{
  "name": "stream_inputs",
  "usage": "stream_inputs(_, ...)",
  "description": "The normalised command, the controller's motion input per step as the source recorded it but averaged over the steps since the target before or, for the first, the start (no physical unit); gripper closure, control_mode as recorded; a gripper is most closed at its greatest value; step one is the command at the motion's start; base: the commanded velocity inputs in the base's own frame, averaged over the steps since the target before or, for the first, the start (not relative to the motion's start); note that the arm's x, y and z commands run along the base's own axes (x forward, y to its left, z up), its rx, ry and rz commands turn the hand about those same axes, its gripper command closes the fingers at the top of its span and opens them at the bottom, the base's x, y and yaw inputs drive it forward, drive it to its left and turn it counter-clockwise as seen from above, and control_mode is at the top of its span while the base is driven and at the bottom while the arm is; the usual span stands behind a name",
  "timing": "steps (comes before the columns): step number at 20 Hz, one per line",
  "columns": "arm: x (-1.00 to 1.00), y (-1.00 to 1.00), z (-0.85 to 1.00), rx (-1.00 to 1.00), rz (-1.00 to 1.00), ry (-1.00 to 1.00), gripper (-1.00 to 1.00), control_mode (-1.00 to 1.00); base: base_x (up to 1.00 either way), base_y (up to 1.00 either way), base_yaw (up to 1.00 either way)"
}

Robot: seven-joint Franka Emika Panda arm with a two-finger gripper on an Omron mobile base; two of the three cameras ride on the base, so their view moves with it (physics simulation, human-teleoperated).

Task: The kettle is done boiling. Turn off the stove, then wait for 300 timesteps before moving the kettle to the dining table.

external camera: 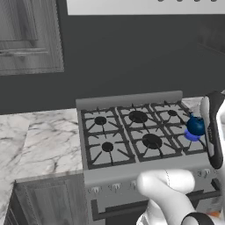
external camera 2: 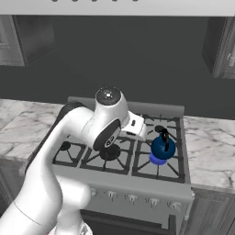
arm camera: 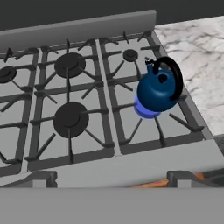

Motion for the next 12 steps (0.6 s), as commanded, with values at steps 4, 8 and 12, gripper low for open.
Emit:
stream_inputs(4,-0.33,-0.52,-0.08,0.03,-0.03,-0.05,-1.0,-1.0,0.0,0.0,0.0)
stream_inputs(8,-0.34,-0.5,-0.12,0.03,-0.01,-0.06,-1.0,-1.0,0.0,0.0,0.0)
stream_inputs(12,-0.37,-0.46,-0.12,0.03,0.0,-0.07,-1.0,-1.0,0.0,0.0,0.0)
